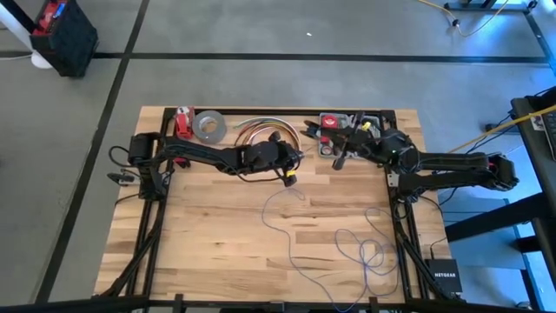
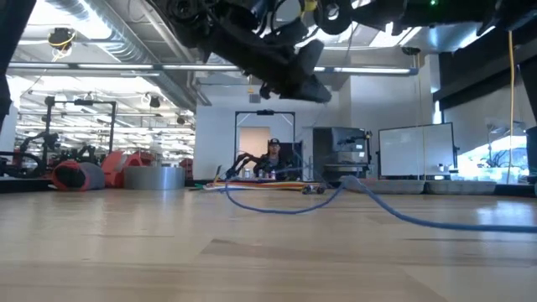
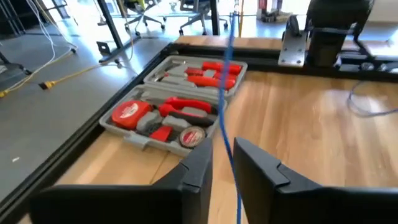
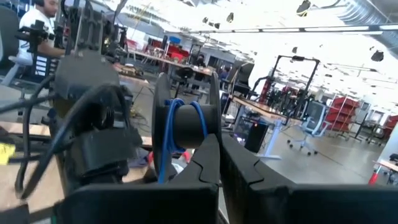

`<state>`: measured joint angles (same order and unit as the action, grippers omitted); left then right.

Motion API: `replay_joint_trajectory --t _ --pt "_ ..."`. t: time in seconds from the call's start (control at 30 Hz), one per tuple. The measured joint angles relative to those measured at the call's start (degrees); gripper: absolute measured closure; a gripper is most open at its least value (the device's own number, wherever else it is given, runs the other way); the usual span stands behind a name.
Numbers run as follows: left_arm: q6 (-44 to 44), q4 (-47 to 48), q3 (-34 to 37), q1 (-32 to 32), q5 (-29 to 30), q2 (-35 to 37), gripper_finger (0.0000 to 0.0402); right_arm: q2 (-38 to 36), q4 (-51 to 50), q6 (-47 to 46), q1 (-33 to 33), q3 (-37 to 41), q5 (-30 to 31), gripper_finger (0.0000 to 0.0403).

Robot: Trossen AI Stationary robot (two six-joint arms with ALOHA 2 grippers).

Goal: Coil cords
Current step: Coil the blue wire on the black spool

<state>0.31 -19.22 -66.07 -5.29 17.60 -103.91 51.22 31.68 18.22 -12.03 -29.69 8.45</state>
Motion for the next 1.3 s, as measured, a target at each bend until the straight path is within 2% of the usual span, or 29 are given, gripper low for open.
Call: replay_joint_trajectory --t 0.23,0.4,0.47,0.6,1.17,1.3 --pt "-0.4 -0.5 0.0 0.0 -0.4 0.1 0.0305 0.0 0.0 0.0 0.0 0.0 0.0 0.0400" --pt "-0.4 -0.9 0.0 -0.1 -10.9 0.1 0.0305 0.0 -0.2 0.0 0.0 0.0 0.0 0.0400" --pt "0.0 -1.7 0.0 0.0 -12.8 0.1 0.0305 0.0 -0.2 0.0 0.0 0.0 0.0 0.0400" --pt "1.1 -6.0 -0.1 -0.5 -11.3 -0.9 0.0305 0.0 -0.1 0.1 0.0 0.0 -0.1 0.0400" --pt "1.2 -10.7 -0.5 -1.6 -9.9 -6.4 0.0306 0.4 -0.3 0.3 0.0 0.1 -0.6 0.0400" --pt "2.1 -9.7 -0.6 -1.7 -9.9 -6.3 0.0333 0.9 -0.3 0.3 0.0 0.1 -0.6 0.0400"
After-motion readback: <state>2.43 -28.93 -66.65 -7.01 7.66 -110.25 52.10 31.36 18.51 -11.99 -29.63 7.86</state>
